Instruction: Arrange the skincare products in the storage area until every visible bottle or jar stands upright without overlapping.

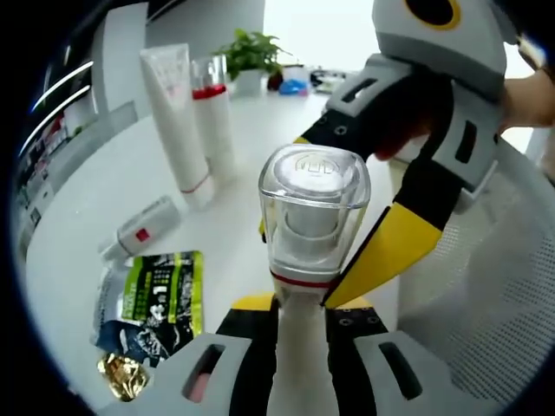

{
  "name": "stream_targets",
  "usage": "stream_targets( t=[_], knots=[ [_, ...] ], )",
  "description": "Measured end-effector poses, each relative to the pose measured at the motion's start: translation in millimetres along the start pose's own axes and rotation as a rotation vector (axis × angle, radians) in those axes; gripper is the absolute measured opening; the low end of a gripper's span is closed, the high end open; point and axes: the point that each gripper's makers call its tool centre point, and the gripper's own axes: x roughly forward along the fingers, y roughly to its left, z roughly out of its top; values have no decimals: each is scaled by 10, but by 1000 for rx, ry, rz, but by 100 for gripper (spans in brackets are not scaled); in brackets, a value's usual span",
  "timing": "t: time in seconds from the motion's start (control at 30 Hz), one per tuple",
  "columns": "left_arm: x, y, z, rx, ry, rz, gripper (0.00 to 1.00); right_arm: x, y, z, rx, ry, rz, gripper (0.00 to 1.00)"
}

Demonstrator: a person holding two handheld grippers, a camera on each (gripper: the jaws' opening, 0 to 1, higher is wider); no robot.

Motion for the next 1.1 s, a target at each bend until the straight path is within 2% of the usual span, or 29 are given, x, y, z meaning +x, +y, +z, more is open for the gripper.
stream_targets(
  t=[0.33, 0.5, 0.63, 0.87, 1.1],
  knots=[
    [16, -1, -8, -8, 2, -1, 18, -5, 4, -4, -20, -1, -5, 22],
    [7, -13, 14, -12, -6, -4, 26, -7, -1, -6, -23, 5, -5, 22],
    [-11, 2, 23, -11, -9, 1, 28, -15, -34, -17, -21, 8, -10, 22],
    [-60, 24, 0, -28, -11, 12, 41, -72, -167, -67, -8, 12, -32, 22],
    [-119, 30, -33, -56, -16, 22, 45, -160, -393, -140, 17, 18, -77, 22]
  ],
)
